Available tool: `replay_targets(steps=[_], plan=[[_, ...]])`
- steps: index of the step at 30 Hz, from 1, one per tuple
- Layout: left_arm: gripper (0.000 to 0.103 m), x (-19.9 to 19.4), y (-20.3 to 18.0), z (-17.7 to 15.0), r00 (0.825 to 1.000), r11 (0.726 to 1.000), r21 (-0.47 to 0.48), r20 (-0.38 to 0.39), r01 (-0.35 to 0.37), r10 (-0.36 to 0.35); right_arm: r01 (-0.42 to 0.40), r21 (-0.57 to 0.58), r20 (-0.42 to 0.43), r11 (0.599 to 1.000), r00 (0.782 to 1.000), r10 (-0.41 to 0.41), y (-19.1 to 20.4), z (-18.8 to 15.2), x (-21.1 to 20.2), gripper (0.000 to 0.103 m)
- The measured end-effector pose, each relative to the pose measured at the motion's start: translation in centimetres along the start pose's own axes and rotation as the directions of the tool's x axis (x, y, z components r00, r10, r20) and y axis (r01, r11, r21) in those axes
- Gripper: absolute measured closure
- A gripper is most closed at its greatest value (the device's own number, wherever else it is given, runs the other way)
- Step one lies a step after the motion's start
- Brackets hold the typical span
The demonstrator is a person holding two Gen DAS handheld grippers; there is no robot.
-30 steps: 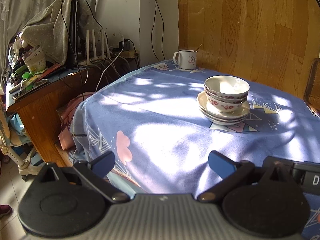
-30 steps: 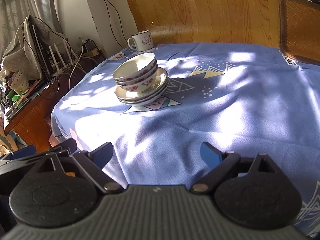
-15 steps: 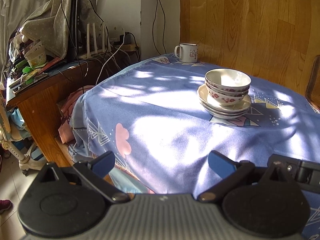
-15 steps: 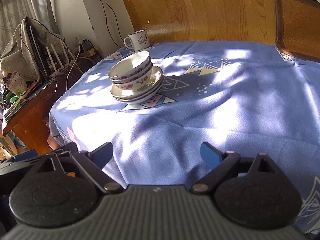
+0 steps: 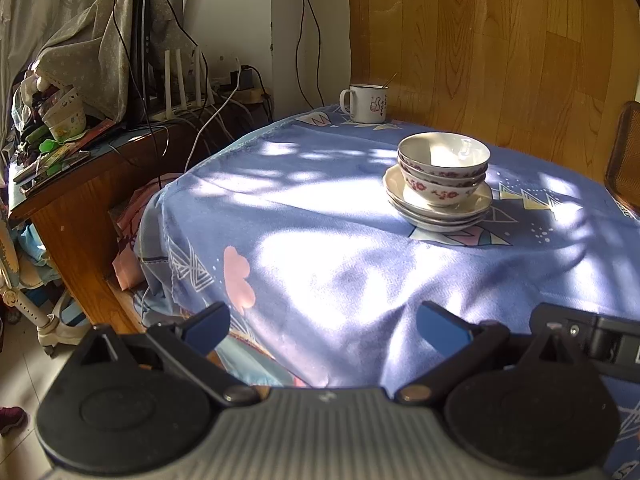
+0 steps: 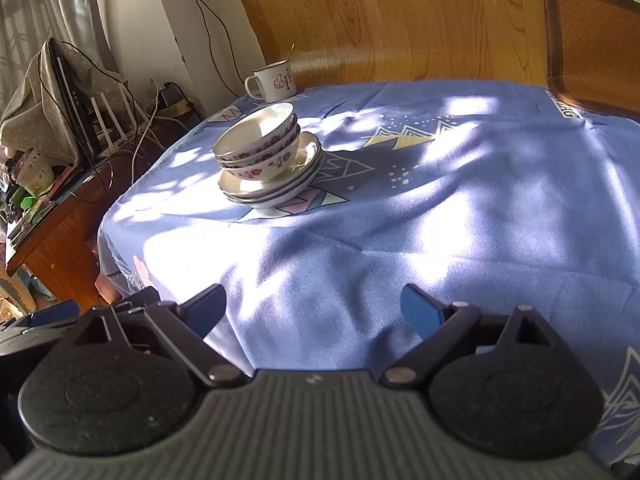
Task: Organize plates and bowls
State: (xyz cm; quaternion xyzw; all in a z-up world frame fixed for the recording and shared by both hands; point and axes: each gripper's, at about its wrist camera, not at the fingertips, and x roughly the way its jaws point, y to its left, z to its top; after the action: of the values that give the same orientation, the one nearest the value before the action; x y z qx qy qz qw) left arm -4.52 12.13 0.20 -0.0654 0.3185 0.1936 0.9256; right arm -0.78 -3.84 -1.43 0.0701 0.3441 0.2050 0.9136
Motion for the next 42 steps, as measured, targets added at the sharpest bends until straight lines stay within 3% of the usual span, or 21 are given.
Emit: replay_targets(steps=[42], plan=[[0.000, 0.27, -0.59, -0.29, 0.999, 1.000, 0.012, -0.034, 0.026, -0.025, -0.002, 0.012, 0.004, 1.000, 1.000, 0.002, -0.41, -0.13, -0.11, 0.007]])
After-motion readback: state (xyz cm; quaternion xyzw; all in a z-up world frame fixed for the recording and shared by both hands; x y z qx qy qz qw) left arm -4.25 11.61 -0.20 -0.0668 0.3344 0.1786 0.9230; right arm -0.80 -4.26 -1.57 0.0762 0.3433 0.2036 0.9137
